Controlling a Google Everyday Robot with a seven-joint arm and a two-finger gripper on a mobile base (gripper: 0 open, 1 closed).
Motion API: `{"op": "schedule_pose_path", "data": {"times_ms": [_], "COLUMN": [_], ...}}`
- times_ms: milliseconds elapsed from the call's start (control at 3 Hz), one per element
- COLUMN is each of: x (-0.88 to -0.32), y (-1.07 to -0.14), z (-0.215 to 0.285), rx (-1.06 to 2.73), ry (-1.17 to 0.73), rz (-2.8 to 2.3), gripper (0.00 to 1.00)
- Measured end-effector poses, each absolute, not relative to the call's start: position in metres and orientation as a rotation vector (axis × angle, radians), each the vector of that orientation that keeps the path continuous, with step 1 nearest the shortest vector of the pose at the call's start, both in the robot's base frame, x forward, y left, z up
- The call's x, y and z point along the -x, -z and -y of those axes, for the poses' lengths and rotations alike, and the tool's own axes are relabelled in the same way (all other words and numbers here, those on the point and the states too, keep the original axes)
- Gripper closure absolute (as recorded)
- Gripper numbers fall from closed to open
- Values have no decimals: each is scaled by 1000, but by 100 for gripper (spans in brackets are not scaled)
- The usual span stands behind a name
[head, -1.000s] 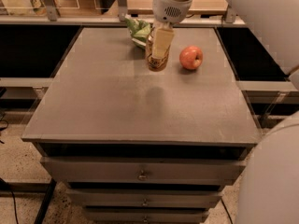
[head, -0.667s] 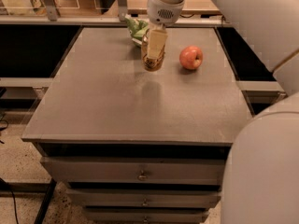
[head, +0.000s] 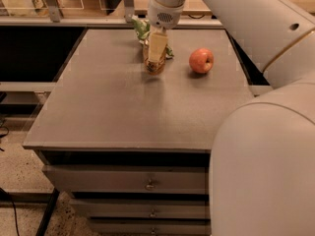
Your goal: Move orange can near green jalapeno chip bag
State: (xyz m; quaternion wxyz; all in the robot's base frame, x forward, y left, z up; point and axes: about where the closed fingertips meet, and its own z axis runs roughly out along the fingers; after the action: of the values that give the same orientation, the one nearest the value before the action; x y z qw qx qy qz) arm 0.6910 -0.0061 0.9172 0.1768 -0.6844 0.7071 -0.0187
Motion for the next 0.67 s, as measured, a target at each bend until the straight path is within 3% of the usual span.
{"op": "schedule_pose_path", "data": {"times_ms": [667], "x": [-705], "y": [-916], "z": [5], "rx": [1922], "ry": [60], "rz": [-2024], "gripper": [59]}}
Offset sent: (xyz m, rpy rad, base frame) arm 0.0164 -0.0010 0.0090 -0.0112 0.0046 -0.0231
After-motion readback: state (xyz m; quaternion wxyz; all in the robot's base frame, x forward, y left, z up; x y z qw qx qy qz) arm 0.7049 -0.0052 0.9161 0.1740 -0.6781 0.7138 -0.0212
